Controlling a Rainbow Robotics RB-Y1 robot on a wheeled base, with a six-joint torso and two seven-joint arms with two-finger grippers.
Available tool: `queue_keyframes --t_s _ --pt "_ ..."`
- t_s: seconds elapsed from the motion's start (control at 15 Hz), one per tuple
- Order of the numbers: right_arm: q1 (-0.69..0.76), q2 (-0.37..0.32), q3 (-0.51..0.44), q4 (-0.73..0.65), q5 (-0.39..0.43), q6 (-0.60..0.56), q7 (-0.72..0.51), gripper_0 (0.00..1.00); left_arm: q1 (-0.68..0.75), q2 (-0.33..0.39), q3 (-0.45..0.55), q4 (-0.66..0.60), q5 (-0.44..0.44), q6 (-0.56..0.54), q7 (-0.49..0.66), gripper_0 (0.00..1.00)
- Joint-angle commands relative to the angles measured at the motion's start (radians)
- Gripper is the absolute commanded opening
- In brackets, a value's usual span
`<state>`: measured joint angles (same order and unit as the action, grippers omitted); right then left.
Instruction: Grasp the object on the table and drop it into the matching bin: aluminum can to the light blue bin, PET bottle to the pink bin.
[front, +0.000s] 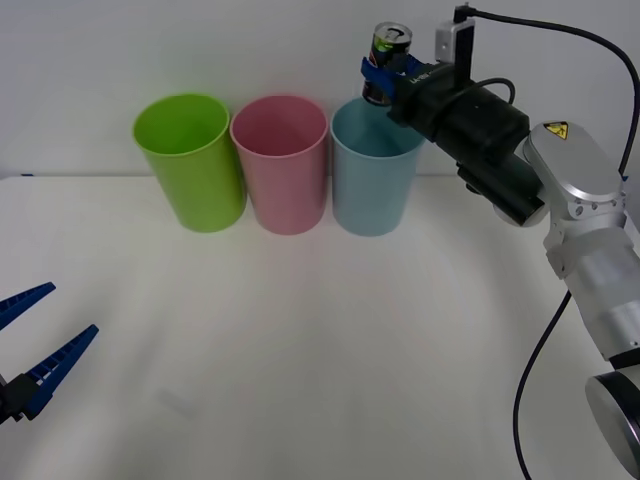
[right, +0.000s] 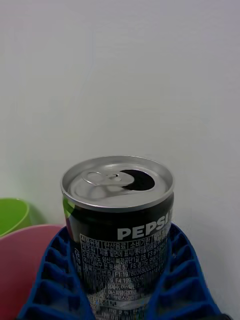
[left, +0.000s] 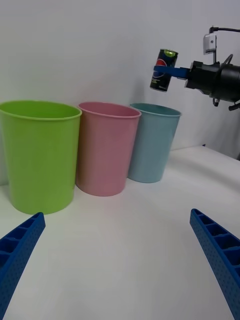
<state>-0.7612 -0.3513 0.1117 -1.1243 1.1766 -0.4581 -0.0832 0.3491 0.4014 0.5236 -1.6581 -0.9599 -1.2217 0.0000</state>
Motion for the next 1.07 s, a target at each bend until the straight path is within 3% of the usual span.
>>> queue_keyframes --t_s 0.07,0.4,1.07 --pt "0.0 0.0 0.0 0.0 0.0 0.001 0.013 1.0 0.0 0.0 0.0 0.0 0.0 0.0 0.0 1.0" --pt "0.028 -0.008 -0.004 -0.026 0.0 -0.022 0.019 1.0 0.0 0.0 0.0 0.0 0.0 0.0 0.0 1.0" --pt "0.359 -0.124 -0.004 -0.41 -0.044 -0.07 0.01 1.0 0.0 0.0 0.0 0.0 0.0 0.0 0.0 1.0"
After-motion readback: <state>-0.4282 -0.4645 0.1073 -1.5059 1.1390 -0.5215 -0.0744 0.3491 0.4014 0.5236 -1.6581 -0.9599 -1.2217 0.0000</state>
